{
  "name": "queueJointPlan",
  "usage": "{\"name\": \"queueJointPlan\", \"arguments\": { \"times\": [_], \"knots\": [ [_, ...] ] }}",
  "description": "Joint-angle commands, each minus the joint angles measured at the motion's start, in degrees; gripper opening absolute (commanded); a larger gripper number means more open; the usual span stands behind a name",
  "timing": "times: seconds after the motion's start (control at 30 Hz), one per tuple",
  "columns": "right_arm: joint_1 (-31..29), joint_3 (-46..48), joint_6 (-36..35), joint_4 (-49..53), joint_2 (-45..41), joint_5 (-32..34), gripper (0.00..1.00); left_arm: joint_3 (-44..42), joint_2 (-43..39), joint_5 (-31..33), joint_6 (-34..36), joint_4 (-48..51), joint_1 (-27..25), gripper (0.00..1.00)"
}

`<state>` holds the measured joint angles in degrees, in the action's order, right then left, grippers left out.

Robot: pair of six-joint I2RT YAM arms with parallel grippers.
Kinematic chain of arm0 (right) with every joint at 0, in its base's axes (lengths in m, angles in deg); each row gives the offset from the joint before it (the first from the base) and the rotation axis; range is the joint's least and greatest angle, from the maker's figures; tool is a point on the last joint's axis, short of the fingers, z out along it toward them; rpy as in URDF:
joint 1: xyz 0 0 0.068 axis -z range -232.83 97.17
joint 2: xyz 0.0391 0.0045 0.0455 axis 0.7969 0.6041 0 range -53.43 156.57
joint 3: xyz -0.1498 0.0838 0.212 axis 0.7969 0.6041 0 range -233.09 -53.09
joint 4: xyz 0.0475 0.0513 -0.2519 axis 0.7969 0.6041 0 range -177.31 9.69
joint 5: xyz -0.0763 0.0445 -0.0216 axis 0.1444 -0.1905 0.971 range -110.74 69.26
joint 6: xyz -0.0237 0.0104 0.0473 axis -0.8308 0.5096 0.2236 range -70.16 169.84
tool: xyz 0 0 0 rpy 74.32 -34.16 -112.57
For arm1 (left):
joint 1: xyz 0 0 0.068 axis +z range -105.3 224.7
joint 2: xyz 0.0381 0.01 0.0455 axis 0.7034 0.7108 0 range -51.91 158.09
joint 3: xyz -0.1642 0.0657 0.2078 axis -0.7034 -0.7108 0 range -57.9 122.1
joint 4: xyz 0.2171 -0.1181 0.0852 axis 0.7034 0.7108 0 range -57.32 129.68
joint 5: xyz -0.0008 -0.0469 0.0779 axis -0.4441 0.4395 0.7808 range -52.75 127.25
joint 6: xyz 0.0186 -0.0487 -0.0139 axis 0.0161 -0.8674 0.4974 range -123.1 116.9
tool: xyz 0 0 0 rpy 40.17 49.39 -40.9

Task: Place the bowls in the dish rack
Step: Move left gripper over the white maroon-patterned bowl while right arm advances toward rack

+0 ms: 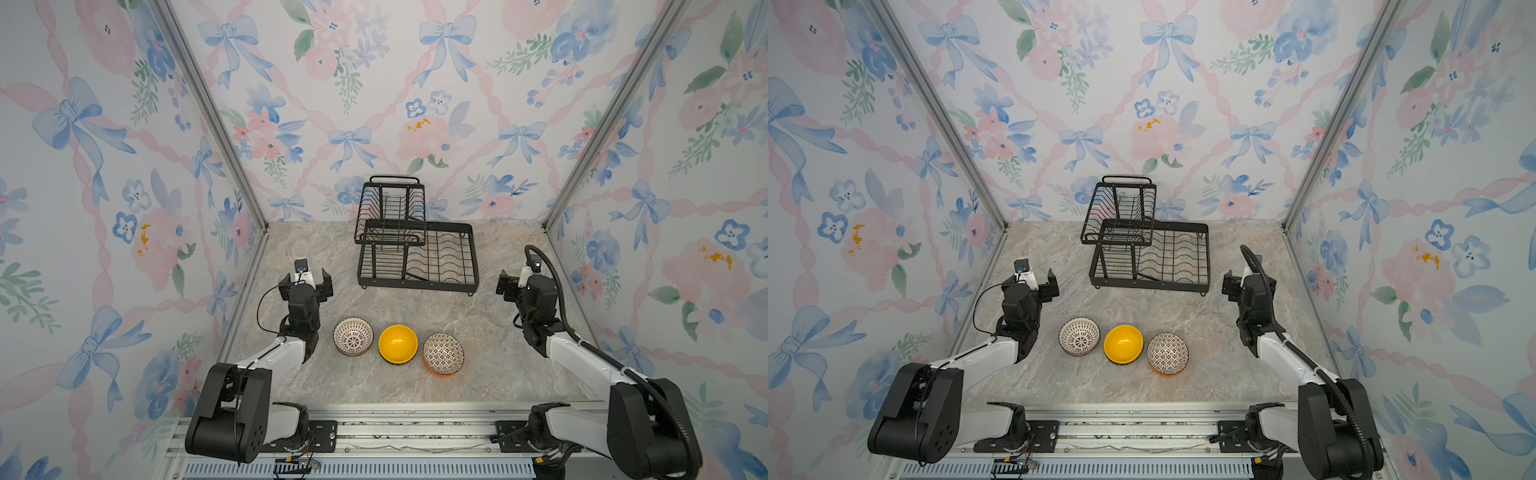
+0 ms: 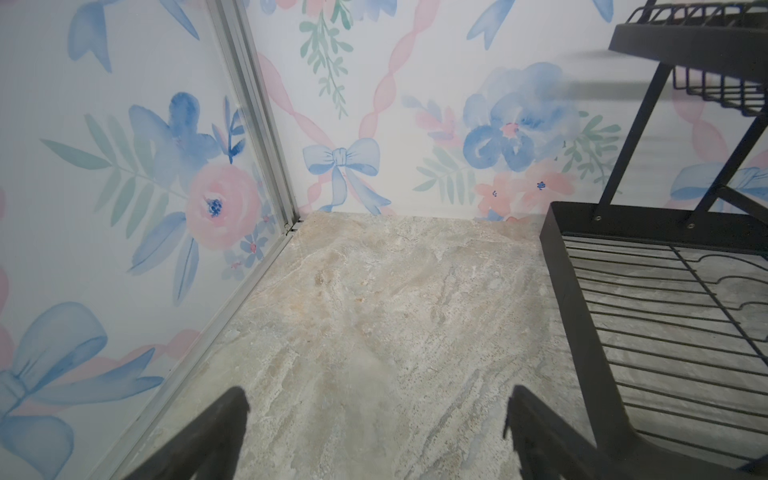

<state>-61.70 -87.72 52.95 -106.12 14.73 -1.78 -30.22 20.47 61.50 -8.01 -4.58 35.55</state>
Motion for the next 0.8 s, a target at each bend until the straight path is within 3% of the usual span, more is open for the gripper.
{"name": "queueJointPlan", "arguments": {
  "times": [0.0,0.1,0.27,0.5,0.77],
  "knots": [
    [-1.23,-7.75,4.67,23.1,-3.13,0.81,0.97,6.1,-1.27,6.63,-6.47,22.19,-1.57,0.98],
    [-2.11,-14.95,5.97,35.99,-3.14,-1.97,0.97,11.82,-0.35,6.76,-10.51,34.5,-4.38,0.98],
    [-3.18,-22.52,5.36,49.73,-0.66,-7.24,0.97,18.38,-2.0,-2.29,-15.74,50.2,-4.83,0.98],
    [-5.67,-24.72,4.12,52.18,2.17,-10.96,0.97,20.58,-6.44,-14.91,-16.9,63.86,-4.87,0.98],
    [-7.91,-25.69,4.69,52.4,5.12,-10.96,0.97,19.54,-9.42,-23.4,-19.7,71.62,-4.86,0.98]
  ]
}}
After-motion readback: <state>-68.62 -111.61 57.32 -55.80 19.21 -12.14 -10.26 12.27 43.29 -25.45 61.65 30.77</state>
